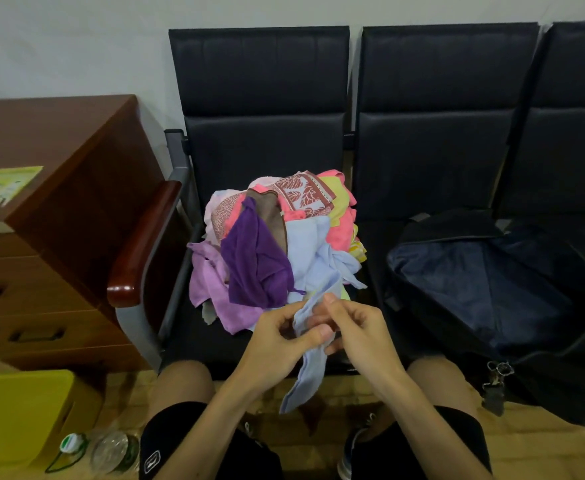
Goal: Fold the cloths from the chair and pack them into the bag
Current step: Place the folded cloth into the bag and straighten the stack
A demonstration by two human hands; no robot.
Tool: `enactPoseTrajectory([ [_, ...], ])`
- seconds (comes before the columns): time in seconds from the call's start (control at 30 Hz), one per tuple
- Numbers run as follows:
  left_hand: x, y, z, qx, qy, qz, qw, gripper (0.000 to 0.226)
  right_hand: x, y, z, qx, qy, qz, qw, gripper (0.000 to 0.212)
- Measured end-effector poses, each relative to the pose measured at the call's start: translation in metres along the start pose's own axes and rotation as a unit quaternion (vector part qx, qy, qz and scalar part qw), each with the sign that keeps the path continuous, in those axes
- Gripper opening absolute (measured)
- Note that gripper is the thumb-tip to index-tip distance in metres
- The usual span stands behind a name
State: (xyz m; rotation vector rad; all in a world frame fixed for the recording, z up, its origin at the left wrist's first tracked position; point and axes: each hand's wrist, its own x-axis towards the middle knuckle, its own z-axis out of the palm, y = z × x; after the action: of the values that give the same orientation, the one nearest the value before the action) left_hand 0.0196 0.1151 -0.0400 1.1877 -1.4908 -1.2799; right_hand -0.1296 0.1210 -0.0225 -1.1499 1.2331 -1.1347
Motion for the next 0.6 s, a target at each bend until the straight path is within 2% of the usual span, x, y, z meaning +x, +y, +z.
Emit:
enactPoseTrajectory([
  [0.13, 0.001, 0.0, -0.006, 0.008, 0.023, 0.031, 0.999, 0.017, 0.002, -0.001, -0.004, -0.033, -0.002, -0.012, 0.999, 0.028],
  [0.27, 0.008, 0.009, -0.018, 0.003, -0.01, 0.042, 0.999, 0.026, 0.011, 0.006, -0.02, -0.021, 0.107, -0.024, 0.994, 0.013],
  [0.3, 0.009, 0.013, -0.021, -0.005, -0.025, 0.041, 0.999, 0.028, 0.014, 0.007, -0.024, -0.007, 0.111, -0.014, 0.994, 0.017],
  [0.37, 0.014, 0.021, -0.027, -0.018, -0.056, 0.045, 0.997, 0.035, 0.021, 0.01, -0.031, 0.035, 0.055, 0.036, 0.997, 0.051],
  [0.4, 0.017, 0.022, -0.031, -0.025, -0.07, 0.048, 0.996, 0.037, 0.024, 0.011, -0.034, 0.053, 0.0, 0.059, 0.997, 0.067],
  [0.43, 0.019, 0.024, -0.035, -0.036, -0.084, 0.049, 0.995, 0.038, 0.025, 0.011, -0.035, 0.072, -0.065, 0.07, 0.993, 0.074],
  [0.5, 0.024, 0.029, -0.042, -0.06, -0.108, 0.045, 0.991, 0.04, 0.026, 0.009, -0.036, 0.089, -0.178, 0.084, 0.976, 0.064],
  [0.6, 0.032, 0.04, -0.049, -0.064, -0.083, 0.043, 0.994, 0.036, 0.024, 0.007, -0.032, 0.09, -0.252, 0.12, 0.956, 0.057],
])
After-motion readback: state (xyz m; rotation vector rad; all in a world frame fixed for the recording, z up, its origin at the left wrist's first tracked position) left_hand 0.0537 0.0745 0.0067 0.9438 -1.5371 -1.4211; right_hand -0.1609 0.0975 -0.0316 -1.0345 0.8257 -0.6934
